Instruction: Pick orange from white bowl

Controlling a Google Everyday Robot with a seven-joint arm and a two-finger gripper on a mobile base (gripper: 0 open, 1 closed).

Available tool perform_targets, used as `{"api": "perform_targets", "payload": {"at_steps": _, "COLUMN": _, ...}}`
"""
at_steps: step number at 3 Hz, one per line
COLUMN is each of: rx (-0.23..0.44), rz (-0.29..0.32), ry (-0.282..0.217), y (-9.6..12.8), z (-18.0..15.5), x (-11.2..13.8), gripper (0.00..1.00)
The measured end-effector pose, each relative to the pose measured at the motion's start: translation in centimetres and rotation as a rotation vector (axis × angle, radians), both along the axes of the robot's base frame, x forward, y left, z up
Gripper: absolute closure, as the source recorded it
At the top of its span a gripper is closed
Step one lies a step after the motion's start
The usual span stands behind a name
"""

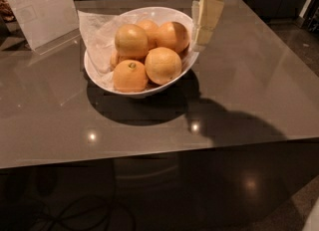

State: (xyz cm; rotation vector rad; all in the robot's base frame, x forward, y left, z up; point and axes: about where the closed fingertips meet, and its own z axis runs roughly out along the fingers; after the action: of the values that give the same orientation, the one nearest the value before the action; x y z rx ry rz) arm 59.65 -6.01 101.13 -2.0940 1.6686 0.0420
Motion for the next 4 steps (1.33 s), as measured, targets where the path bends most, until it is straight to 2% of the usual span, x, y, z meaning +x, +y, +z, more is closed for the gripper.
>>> {"api": "perform_targets", "payload": {"at_steps": 2, "rx": 0.114, "rz": 0.038, "ry": -0.023, "y": 0.4, "z": -1.5, "x": 3.9, "gripper": 0.0}}
{"api": "perform_targets", "payload": {"at_steps": 3, "rx": 0.151, "rz": 0.074, "ry": -0.005, "y": 1.6, "z": -3.2, "x": 6.5, "gripper": 0.0}}
{"api": "perform_targets", "payload": {"at_steps": 4, "rx": 0.151, "rz": 0.074, "ry": -0.004, "y": 1.6, "z": -3.3, "x": 6.5, "gripper": 0.0}}
